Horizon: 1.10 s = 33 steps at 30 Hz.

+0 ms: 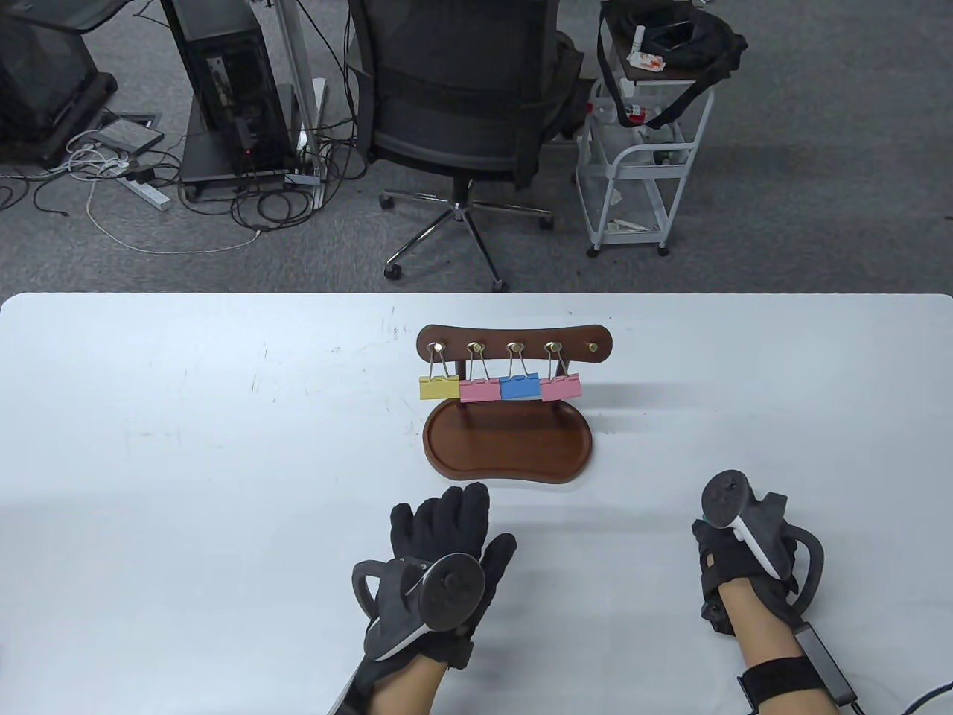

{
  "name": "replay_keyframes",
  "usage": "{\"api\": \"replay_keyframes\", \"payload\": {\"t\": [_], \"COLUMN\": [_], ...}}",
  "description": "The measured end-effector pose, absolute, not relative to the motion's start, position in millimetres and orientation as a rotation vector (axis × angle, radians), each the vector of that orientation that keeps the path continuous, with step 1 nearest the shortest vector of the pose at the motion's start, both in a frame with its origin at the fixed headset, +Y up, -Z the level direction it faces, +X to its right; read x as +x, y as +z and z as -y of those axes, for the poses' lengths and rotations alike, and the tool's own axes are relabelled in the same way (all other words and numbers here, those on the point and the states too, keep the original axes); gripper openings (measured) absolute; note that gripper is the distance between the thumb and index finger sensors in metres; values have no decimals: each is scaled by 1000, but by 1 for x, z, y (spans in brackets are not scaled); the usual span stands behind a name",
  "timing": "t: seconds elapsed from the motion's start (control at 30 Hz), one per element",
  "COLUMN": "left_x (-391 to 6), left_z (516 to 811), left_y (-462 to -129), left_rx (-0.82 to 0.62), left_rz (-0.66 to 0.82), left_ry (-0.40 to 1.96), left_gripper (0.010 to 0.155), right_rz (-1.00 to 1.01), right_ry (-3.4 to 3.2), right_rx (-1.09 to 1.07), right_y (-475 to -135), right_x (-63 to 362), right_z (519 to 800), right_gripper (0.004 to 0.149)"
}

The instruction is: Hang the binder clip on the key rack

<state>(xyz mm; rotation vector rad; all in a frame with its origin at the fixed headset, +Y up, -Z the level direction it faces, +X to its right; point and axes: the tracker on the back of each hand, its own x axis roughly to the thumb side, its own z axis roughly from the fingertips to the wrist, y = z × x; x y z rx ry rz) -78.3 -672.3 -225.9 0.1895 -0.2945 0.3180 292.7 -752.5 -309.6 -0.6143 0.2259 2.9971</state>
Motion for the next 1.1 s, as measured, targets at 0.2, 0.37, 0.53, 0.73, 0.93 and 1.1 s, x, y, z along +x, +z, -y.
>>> {"api": "replay_keyframes", "payload": {"t": [0.2,0.37,0.53,0.73,0.93,1.1], "left_x": [-78,-78,-78,-76,-74,-70], "left_z": [672,672,673,673,675,674], "left_y": [-226,-226,-226,-226,-226,-224], "left_rx": [189,188,181,176,175,191], "left_rz": [296,299,312,333,391,462], "left_ry": [320,323,328,335,358,364], "left_gripper": [74,74,74,74,73,73], "right_rz": [-211,-171,-84,49,142,193], "right_ry": [3018,3000,2982,2997,3006,2987], "right_rx": [-576,-486,-316,-8,364,647], "right_y": [-309,-304,-295,-275,-248,-226], "right_x": [290,287,275,245,208,182], "right_z": [752,742,718,684,663,654], "right_gripper": [84,83,83,85,86,88]}}
